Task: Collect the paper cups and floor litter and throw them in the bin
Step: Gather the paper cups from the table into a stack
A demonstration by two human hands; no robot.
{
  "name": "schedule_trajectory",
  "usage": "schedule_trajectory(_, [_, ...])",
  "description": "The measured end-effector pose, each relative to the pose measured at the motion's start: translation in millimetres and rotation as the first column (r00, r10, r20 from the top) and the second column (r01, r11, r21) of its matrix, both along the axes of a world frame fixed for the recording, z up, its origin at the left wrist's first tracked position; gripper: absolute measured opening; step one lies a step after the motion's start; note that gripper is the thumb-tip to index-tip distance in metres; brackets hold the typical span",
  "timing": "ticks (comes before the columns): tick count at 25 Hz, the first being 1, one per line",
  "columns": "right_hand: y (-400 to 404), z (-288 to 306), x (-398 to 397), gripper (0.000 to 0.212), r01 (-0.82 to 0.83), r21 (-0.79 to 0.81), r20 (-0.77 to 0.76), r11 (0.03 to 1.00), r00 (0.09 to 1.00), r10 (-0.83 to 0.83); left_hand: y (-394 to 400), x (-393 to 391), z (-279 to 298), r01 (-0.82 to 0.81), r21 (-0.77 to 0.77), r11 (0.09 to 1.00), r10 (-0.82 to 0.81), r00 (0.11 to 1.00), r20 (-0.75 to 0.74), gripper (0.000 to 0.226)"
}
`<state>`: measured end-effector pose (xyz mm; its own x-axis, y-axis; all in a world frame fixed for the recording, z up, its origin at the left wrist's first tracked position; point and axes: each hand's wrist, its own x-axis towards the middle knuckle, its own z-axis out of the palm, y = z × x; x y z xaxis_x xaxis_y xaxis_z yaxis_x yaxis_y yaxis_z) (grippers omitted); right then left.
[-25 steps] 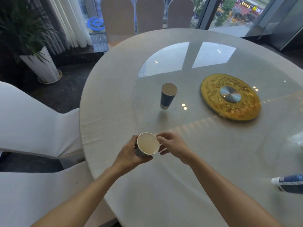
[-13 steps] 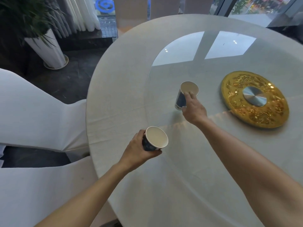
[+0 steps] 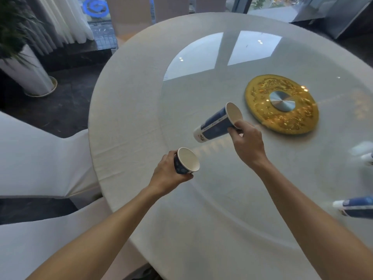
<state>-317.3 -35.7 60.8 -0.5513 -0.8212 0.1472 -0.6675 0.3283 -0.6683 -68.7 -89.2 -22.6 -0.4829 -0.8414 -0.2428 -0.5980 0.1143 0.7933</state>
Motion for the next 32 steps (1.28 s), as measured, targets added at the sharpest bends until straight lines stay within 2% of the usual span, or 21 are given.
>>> schedule_trajectory(4, [62,27,9,0.018,0.071,-0.073,0.078,0.995,0.995,-0.065,11,-28,5,0.061,-0.013,0.998,-0.061,0.997,0.041,0.091])
schedule_trajectory(7, [102,29,14,0.014,0.112,-0.041,0.12,0.993,0.987,-0.106,20,-45,10,0.108,-0.037,0.993,-0.106,0.993,0.052,0.09])
schedule_trajectory(9, [127,24,14,0.01,0.132,0.003,0.181,0.991,0.975,-0.131,29,-57,15,0.199,-0.048,0.979,-0.197,0.979,0.046,0.089])
schedule_trajectory(13, [169,6,12,0.015,0.088,0.071,0.287,0.994,0.952,-0.105,55,-81,25,0.384,-0.039,0.923,-0.384,0.923,-0.008,0.089])
schedule_trajectory(18, [214,-17,7,0.015,0.114,0.12,0.056,0.986,0.991,-0.121,94,-113,33,0.497,-0.035,0.867,-0.499,0.865,-0.057,0.089])
schedule_trajectory(23, [260,-26,-8,0.026,0.096,0.104,0.084,0.99,0.991,-0.105,133,-148,37,0.537,-0.047,0.842,-0.539,0.842,-0.027,0.086])
schedule_trajectory(28, [318,-35,-63,0.026,0.053,0.112,0.171,0.992,0.983,-0.071,191,-201,37,0.531,-0.03,0.847,-0.531,0.847,0.015,0.08])
schedule_trajectory(30, [342,-37,-99,0.028,0.109,0.117,0.137,0.987,0.983,-0.125,220,-224,38,0.497,-0.004,0.868,-0.497,0.868,0.024,0.076])
schedule_trajectory(32, [366,-41,-143,0.033,0.281,0.1,-0.04,0.954,0.96,-0.278,249,-247,36,0.473,0.026,0.881,-0.474,0.88,0.027,0.074])
